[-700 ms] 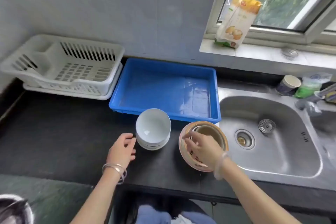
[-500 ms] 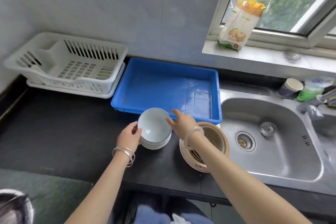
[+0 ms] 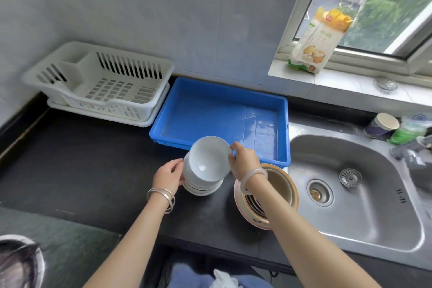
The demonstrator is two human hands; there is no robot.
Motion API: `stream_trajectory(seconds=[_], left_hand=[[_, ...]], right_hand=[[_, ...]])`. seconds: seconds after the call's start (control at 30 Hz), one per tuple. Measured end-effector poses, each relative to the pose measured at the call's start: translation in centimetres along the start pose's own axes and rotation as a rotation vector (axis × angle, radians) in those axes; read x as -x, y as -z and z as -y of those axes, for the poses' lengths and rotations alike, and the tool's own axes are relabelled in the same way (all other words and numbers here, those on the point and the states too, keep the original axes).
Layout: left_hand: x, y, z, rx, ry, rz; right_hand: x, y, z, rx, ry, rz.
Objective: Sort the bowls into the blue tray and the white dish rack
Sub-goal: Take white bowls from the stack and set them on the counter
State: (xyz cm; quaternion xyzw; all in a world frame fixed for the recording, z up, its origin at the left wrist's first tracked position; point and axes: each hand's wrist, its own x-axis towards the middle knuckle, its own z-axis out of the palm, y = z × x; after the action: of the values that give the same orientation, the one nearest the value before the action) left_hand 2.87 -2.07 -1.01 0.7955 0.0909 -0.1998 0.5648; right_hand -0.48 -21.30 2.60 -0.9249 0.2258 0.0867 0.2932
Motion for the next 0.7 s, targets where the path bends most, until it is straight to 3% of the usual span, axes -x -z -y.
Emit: stream_trajectory(seconds=[0.17,0.33,0.43,0.7], left_hand=[[-0.4,-0.5,-0.8,-0.268,-0.034,-0.004],[-0.2,-1.6,-1.2,-0.504,-0.124,-0.155],[0.3,-2.1,-1.5,-0.525,-0.181,-0.234],[0.3,-2.2,-2.3,-0.417,-0.104,-0.271]], right_hand=[[1.1,2.0,-1.1,-0.117,0.016,-0.059],[1.7,2.8,-1.8,-0.157,0.02,-0.085],[2.0,3.2,-2.3,-0.188,0.017,-0.082],[1.3,3.8,-3.2,-0.247,0.041,-0.061]])
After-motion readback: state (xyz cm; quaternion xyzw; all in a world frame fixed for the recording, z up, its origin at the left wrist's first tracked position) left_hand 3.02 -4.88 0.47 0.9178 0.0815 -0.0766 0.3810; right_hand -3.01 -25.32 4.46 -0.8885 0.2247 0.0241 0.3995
